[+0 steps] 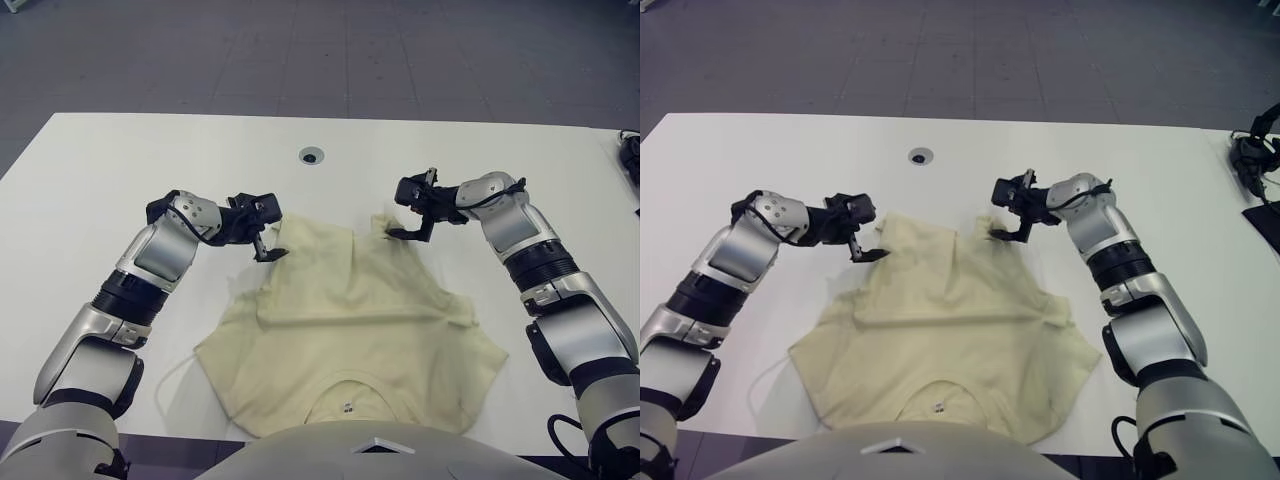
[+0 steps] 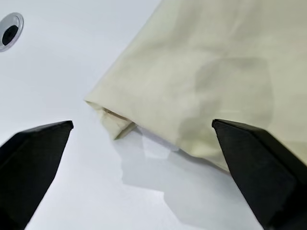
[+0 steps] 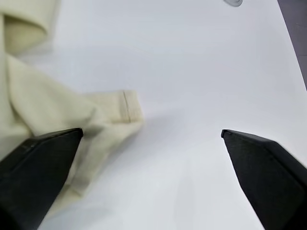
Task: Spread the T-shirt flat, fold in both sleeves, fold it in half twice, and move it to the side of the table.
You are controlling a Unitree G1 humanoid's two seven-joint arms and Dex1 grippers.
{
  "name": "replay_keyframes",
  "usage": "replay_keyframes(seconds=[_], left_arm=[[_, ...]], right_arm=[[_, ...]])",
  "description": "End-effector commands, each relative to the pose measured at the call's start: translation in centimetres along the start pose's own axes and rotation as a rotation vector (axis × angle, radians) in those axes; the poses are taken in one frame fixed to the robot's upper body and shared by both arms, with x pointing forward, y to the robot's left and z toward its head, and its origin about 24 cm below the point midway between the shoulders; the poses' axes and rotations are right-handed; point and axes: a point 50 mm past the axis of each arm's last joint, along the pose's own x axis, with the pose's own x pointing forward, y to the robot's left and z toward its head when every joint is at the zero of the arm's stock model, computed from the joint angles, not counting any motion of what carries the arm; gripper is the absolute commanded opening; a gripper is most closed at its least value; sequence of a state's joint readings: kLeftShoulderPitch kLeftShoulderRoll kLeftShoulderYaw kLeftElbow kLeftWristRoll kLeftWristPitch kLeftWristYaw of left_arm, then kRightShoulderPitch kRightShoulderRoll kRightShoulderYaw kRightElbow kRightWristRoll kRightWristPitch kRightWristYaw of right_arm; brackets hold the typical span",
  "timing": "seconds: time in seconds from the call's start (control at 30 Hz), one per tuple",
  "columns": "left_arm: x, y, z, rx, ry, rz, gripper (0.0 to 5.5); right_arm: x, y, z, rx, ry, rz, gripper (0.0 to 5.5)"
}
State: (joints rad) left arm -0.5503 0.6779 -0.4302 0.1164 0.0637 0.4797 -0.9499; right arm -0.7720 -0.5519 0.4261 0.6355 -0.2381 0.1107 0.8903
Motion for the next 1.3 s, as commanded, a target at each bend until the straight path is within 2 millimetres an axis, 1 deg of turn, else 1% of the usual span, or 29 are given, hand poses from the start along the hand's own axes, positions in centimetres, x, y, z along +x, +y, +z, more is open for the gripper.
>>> replay_keyframes(seconds=[0.03, 0.1, 0.23, 0.33, 0.4, 0.43, 0.53, 0.6, 0.67, 0.73, 0.8, 0.83, 0.9, 0.97, 1.07, 1.17, 1.3], left_arm=[[-0.1, -0.3, -1.2, 0.0, 0.046, 0.012, 5.38], [-0.3, -0.6, -1.9, -0.013, 0.059, 0.013, 5.38], [-0.5, -1.2, -2.7, -0.041, 0.071, 0.022, 5.38], [-0.5, -1.6, -2.6, -0.06, 0.059, 0.027, 5.38], [-0.3, -1.6, -1.9, -0.089, 0.013, 0.039, 5.38], [-0.3, -1.4, -1.3, -0.12, -0.025, 0.059, 5.38], [-0.4, 0.3, 0.3, -0.243, -0.132, 0.166, 5.38], [-1.2, 1.8, 0.6, -0.294, -0.168, 0.227, 5.38], [-2.2, 3.0, 0.5, -0.322, -0.182, 0.266, 5.38], [-3.4, 3.9, -0.1, -0.328, -0.17, 0.285, 5.38], [-4.1, 4.4, -1.2, -0.306, -0.113, 0.298, 5.38], [-4.2, 4.5, -1.6, -0.301, -0.095, 0.298, 5.38], [-3.9, 4.3, -2.3, -0.295, -0.063, 0.283, 5.38], [-3.2, 3.8, -2.7, -0.294, -0.05, 0.26, 5.38], [-1.9, 3.0, -3.3, -0.306, -0.042, 0.241, 5.38], [-0.8, 2.5, -3.5, -0.335, -0.047, 0.201, 5.38], [0.6, 2.1, -3.8, -0.34, -0.024, 0.151, 5.38]], right_arm=[[-0.6, -0.7, -2.8, -0.025, 0.124, -0.073, 5.39], [-0.9, -0.9, -3.5, -0.016, 0.136, -0.094, 5.39], [-1.3, -1.5, -3.5, -0.009, 0.121, -0.127, 5.39], [-1.5, -1.6, -3.3, -0.011, 0.11, -0.136, 5.39], [-1.8, -1.9, -3.0, 0.003, 0.089, -0.15, 5.39], [-2.0, -2.0, -2.8, 0.026, 0.066, -0.153, 5.39], [-2.7, -2.7, -1.5, 0.101, -0.019, -0.18, 5.39], [-3.6, -3.2, -0.3, 0.122, -0.077, -0.205, 5.39], [-4.5, -2.9, 0.9, 0.13, -0.131, -0.208, 5.39], [-5.3, -1.4, 1.9, 0.128, -0.178, -0.177, 5.39], [-6.1, 1.1, 2.5, 0.126, -0.213, -0.108, 5.39], [-6.4, 2.0, 2.7, 0.13, -0.22, -0.084, 5.39], [-6.9, 5.1, 3.1, 0.139, -0.233, -0.008, 5.39], [-7.2, 7.7, 3.2, 0.156, -0.234, 0.055, 5.39], [-7.2, 10.5, 3.0, 0.193, -0.218, 0.118, 5.39], [-7.3, 12.2, 2.7, 0.196, -0.183, 0.153, 5.39], [-7.3, 12.9, 2.2, 0.18, -0.15, 0.16, 5.39]])
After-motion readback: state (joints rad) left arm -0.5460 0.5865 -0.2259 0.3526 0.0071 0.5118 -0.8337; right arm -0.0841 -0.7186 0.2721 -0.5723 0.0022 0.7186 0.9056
